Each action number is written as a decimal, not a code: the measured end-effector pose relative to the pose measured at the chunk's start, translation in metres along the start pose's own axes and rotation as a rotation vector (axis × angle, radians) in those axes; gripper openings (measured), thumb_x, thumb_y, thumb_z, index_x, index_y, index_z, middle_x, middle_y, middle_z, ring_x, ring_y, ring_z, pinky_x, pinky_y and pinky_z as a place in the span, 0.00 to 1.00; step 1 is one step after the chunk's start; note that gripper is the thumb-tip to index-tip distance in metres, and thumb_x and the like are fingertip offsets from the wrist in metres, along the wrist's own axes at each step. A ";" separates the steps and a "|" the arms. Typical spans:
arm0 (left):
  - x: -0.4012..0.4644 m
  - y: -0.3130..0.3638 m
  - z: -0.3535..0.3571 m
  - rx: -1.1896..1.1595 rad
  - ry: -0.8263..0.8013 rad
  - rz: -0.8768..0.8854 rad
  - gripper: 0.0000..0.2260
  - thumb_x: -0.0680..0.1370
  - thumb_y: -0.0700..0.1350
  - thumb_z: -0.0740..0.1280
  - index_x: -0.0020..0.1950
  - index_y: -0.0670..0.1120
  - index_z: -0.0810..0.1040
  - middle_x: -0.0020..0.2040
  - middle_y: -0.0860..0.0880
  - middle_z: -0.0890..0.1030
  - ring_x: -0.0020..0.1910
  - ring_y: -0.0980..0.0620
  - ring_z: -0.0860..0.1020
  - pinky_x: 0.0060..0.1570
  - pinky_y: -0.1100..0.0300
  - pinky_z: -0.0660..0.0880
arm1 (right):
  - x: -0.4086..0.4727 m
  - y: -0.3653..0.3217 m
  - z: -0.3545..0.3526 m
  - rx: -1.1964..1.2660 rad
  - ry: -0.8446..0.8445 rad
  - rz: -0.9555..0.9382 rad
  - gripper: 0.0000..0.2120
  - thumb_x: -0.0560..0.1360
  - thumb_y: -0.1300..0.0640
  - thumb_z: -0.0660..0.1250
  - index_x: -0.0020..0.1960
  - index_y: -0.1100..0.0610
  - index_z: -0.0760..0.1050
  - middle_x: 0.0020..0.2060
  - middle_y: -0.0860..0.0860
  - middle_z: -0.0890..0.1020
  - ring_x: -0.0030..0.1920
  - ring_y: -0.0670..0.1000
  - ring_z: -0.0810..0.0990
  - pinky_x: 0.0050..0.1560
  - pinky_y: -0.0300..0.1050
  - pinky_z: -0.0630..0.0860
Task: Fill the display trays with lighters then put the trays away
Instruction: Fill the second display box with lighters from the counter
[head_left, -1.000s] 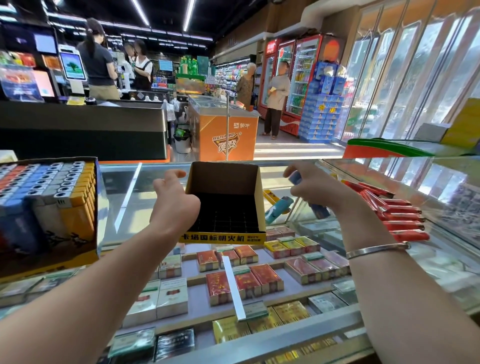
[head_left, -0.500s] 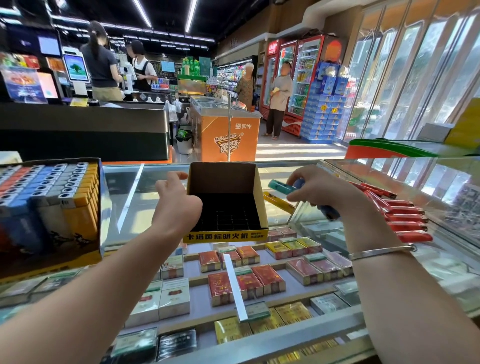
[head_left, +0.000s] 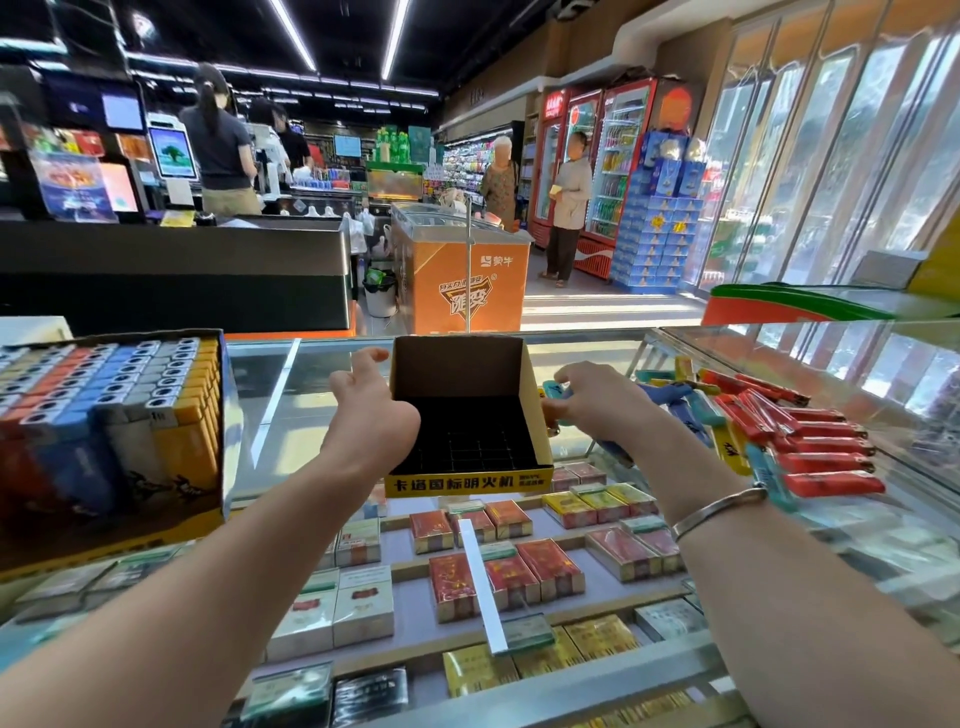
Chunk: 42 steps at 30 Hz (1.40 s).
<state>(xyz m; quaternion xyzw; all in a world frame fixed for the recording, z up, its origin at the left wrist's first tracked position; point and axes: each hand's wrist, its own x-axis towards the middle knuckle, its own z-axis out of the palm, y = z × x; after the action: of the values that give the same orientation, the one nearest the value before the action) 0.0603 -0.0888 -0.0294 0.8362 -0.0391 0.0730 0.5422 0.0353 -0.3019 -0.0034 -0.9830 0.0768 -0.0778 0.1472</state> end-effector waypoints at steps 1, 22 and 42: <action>0.000 0.001 -0.001 0.001 -0.023 -0.013 0.28 0.72 0.31 0.60 0.65 0.56 0.57 0.55 0.51 0.58 0.45 0.52 0.69 0.39 0.58 0.75 | 0.000 -0.004 0.001 0.013 -0.013 -0.008 0.22 0.75 0.47 0.65 0.62 0.60 0.71 0.54 0.57 0.78 0.52 0.55 0.76 0.53 0.51 0.73; -0.023 -0.009 -0.042 -0.047 -0.157 0.008 0.39 0.69 0.27 0.63 0.70 0.57 0.54 0.66 0.45 0.59 0.63 0.41 0.64 0.51 0.52 0.75 | 0.001 0.008 -0.021 0.383 -0.056 0.157 0.12 0.71 0.64 0.66 0.53 0.66 0.69 0.39 0.58 0.75 0.34 0.54 0.76 0.38 0.50 0.77; -0.028 -0.009 -0.039 0.023 -0.167 0.102 0.36 0.71 0.29 0.63 0.66 0.61 0.54 0.57 0.51 0.59 0.45 0.54 0.66 0.25 0.70 0.71 | -0.015 0.005 -0.030 0.035 -0.453 -0.116 0.11 0.64 0.54 0.75 0.42 0.56 0.77 0.35 0.52 0.78 0.35 0.49 0.75 0.37 0.42 0.72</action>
<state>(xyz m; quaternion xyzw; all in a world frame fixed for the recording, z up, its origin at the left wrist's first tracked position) 0.0310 -0.0502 -0.0262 0.8424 -0.1258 0.0309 0.5231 0.0150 -0.3130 0.0219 -0.9754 -0.0162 0.1353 0.1731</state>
